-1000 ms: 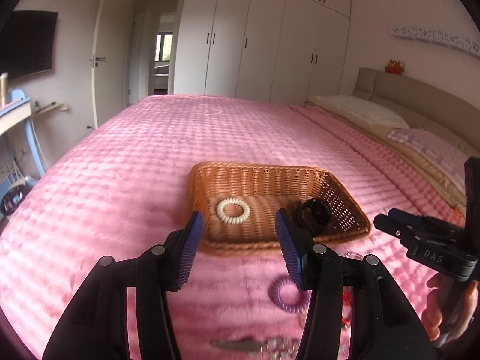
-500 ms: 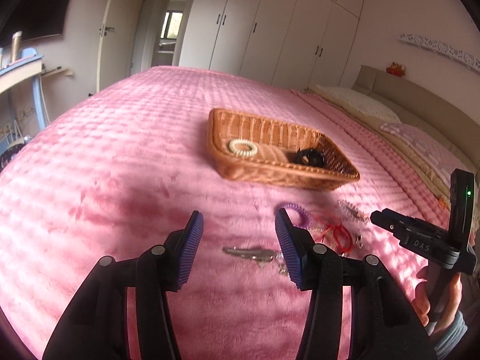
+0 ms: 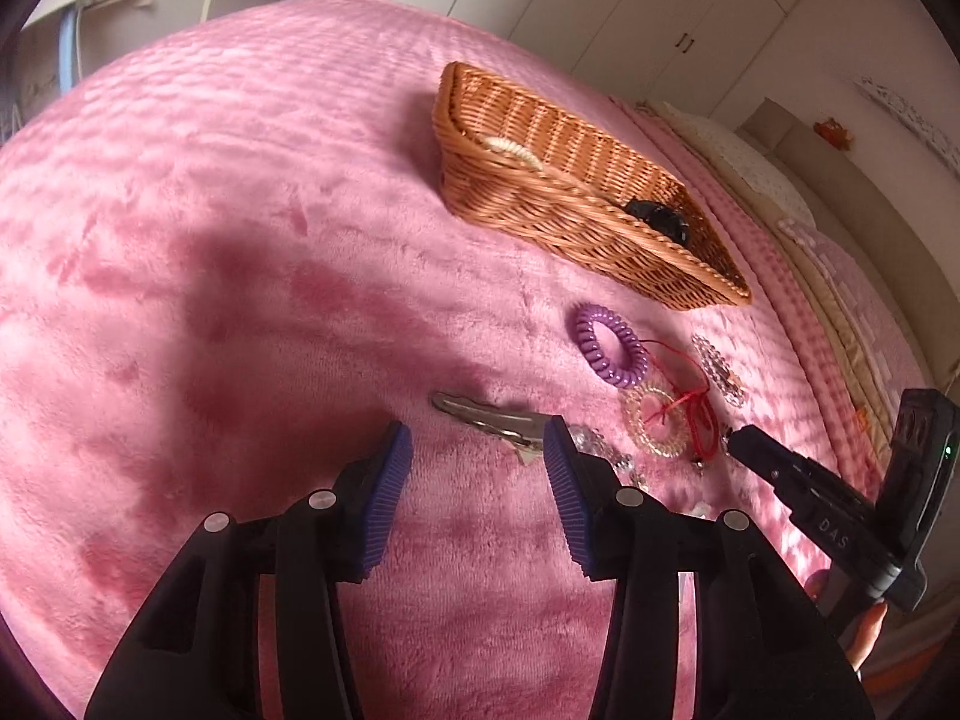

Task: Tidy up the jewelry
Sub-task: 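Grasp the silver key-shaped hair clip with the left tool while the right tool grasps the red cord bracelet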

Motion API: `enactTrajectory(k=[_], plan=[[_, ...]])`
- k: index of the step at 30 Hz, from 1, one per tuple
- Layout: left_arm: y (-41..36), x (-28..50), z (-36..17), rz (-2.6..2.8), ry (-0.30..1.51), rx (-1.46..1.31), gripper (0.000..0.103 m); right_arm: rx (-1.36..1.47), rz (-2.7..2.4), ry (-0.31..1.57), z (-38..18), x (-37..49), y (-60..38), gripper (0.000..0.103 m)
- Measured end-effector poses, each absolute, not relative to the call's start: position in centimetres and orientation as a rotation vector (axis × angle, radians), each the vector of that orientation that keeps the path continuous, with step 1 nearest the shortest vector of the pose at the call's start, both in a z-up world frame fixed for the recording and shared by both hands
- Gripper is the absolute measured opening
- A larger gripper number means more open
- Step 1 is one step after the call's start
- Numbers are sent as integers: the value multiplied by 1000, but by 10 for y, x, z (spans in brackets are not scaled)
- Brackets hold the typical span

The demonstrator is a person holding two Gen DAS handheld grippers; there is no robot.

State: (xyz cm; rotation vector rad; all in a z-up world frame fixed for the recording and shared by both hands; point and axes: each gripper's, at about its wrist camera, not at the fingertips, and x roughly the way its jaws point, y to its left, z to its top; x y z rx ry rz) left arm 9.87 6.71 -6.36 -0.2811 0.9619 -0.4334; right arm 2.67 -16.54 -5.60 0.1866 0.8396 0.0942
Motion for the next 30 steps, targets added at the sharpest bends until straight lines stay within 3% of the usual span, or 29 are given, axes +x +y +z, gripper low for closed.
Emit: enactTrajectory(k=[11,13,16,30], plan=[[33,129,-64,-461,965,-162,44,148,71,916,-73,57,-156,22],[28,130,-64,-477,958,-136,44,141,65,911,-74,58,-155,14],[40,124,-61,-501,943,-162,44,158,70,902,-75,57,-158,10],[15,123,-66,-429,999,-62,44,218,104,893,-77,56,-168,9]])
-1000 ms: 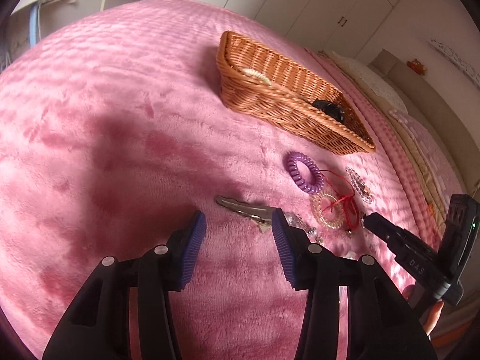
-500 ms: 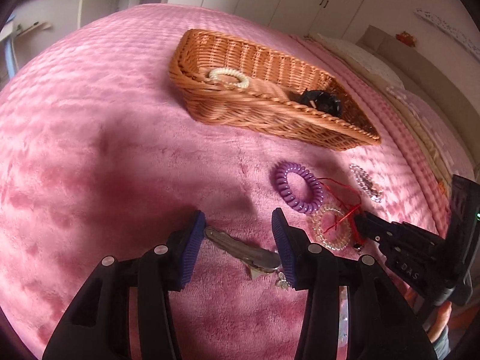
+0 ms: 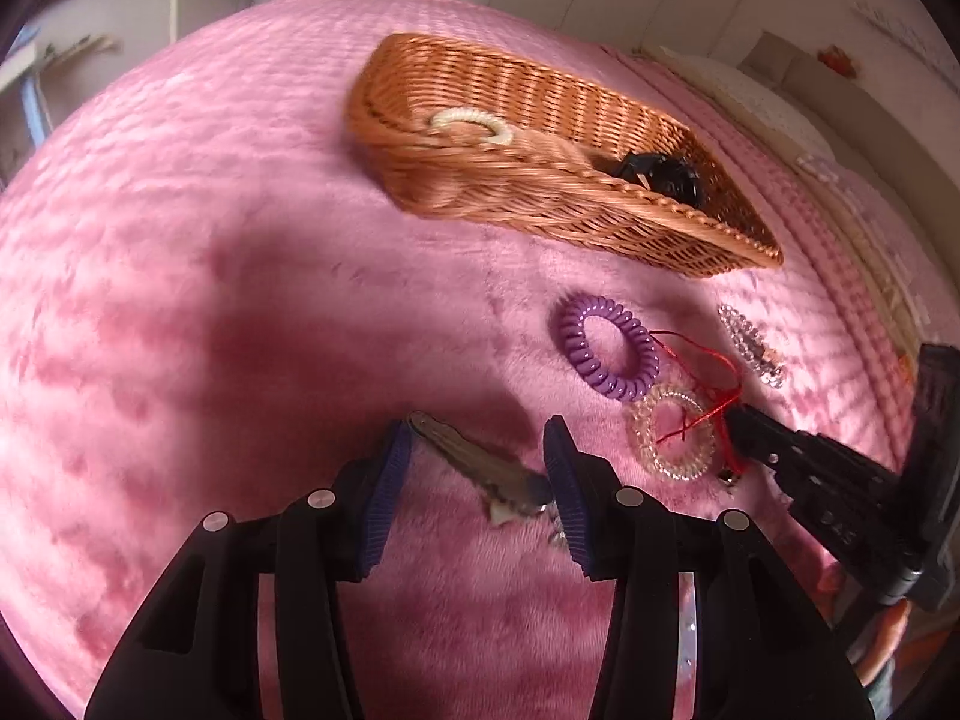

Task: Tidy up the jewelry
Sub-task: 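Grasp the silver key-shaped hair clip with the left tool while the right tool grasps the red cord bracelet, then carry both held items over the wicker basket and open both tools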

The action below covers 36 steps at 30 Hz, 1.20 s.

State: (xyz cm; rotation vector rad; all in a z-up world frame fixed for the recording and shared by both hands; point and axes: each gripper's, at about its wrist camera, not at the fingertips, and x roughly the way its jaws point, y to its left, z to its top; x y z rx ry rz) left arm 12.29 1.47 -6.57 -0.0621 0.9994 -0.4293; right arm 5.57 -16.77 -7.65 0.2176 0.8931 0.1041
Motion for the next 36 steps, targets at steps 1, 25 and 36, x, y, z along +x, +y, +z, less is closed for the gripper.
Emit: enactTrajectory(k=[1,25,36], plan=[[12,123,-66,-434,987,-32,43,222,106,892,-77,55,-169,9],[22,78,-48,-430,781,110,21,74,79,761,-58,32,-146,4],[13,88,47,-550,586,44,21,65,92,625,36,41,-153,4]])
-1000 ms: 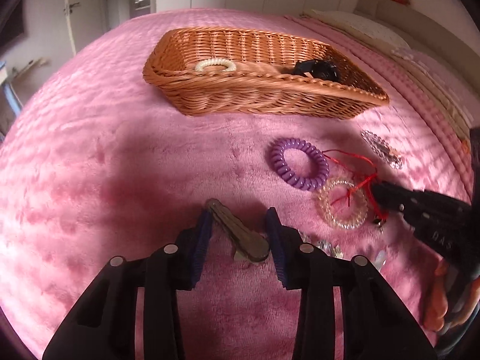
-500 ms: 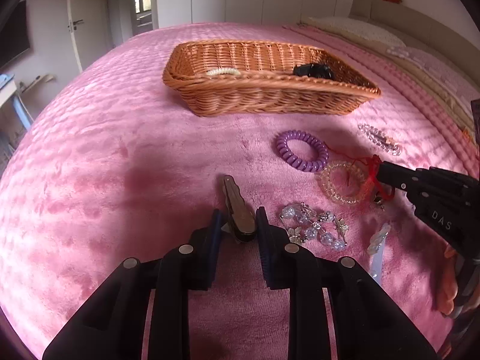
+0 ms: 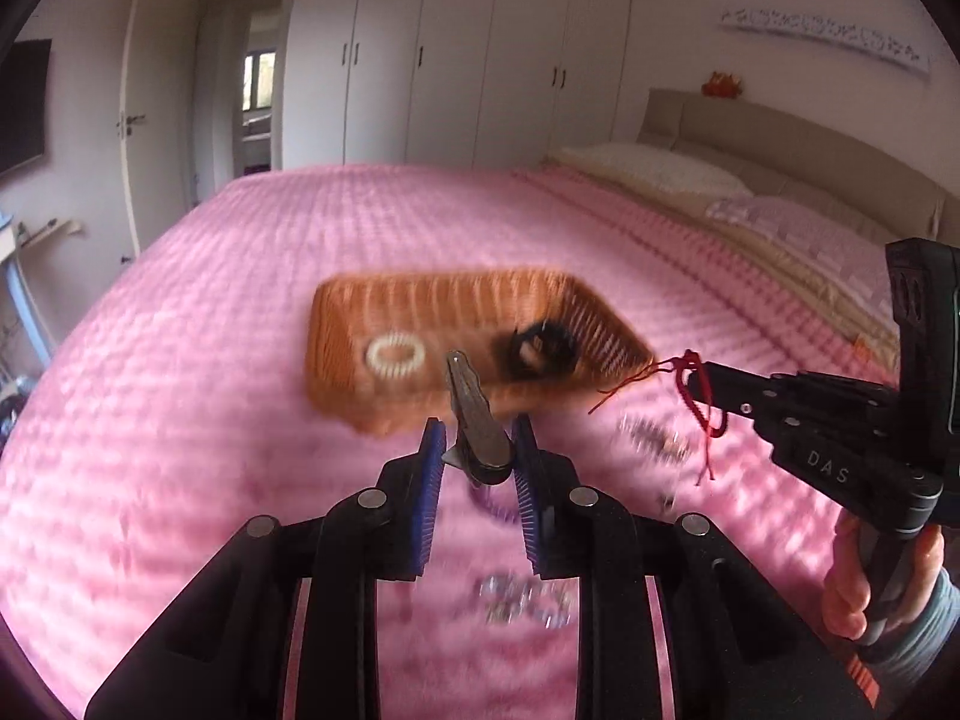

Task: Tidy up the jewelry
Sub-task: 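Carry both held items over the wicker basket and open both tools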

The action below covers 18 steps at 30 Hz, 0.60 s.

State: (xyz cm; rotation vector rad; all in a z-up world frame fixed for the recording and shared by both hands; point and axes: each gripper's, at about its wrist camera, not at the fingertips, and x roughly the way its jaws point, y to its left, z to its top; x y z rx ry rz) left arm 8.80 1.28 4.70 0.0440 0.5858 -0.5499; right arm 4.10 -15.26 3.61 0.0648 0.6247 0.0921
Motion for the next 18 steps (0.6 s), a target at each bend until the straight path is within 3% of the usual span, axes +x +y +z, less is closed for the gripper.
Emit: enactTrajectory(k=[7,18], plan=[[-13,158,66,-539,584,29,21,95,77,636,67,129,-165,4],[-31,248,-5,-535,724,-26,21,192,60,893,-3,252,-177,4]])
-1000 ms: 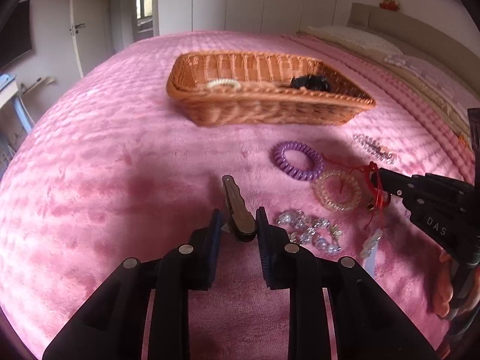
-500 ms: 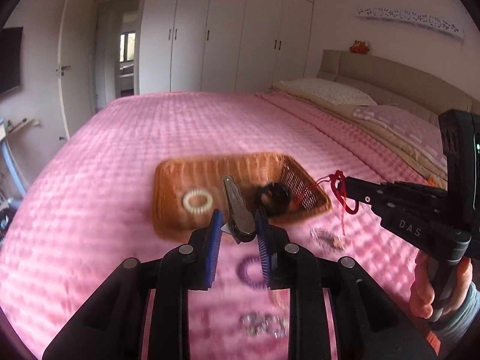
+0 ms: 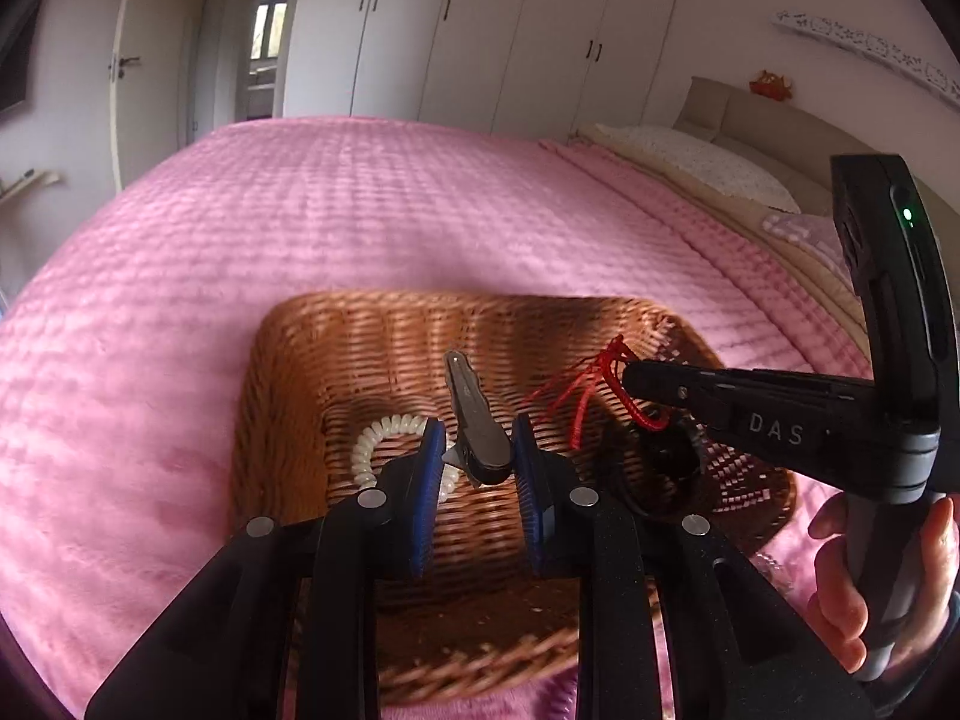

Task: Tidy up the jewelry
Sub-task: 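Carry both held items over the wicker basket and open both tools, then grasp the clear-blue hair clip with the left tool while the right tool grasps a small gold earring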

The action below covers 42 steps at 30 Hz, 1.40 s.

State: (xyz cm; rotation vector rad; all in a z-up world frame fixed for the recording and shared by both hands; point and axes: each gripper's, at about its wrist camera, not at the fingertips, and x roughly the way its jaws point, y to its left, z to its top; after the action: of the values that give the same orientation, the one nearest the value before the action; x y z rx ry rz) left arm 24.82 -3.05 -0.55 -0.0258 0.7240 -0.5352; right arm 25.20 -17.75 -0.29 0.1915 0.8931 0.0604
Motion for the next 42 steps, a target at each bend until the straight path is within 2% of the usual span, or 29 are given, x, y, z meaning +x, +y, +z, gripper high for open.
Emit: enactTrajectory(k=[9,13,20,22,23,26,28,29,31,38,42], plan=[[-34,252,-21,-530,756,-6,22,180,58,931,-26,263,-171,5],[-31,244,-14,-535,732,-11,31,189,69,913,-18,255,-175,13],[-15,196,26,-546,658,-38,41,207,91,844,19,203,-180,16],[-7,171,40,-551,628,-49,43,205,95,809,32,177,-181,28],[-3,163,45,-552,617,-52,45,201,95,793,37,167,-181,31],[7,123,59,-551,577,-50,49,180,94,740,52,124,-181,32],[12,101,63,-561,558,-51,58,175,99,713,56,97,-181,33],[16,87,62,-565,549,-55,63,169,97,704,55,87,-181,34],[20,68,58,-573,545,-59,64,141,76,682,50,63,-179,41],[20,22,15,-611,614,-44,64,121,39,639,14,12,-184,41],[11,14,-15,-630,689,-21,62,138,32,683,-14,8,-193,41]])
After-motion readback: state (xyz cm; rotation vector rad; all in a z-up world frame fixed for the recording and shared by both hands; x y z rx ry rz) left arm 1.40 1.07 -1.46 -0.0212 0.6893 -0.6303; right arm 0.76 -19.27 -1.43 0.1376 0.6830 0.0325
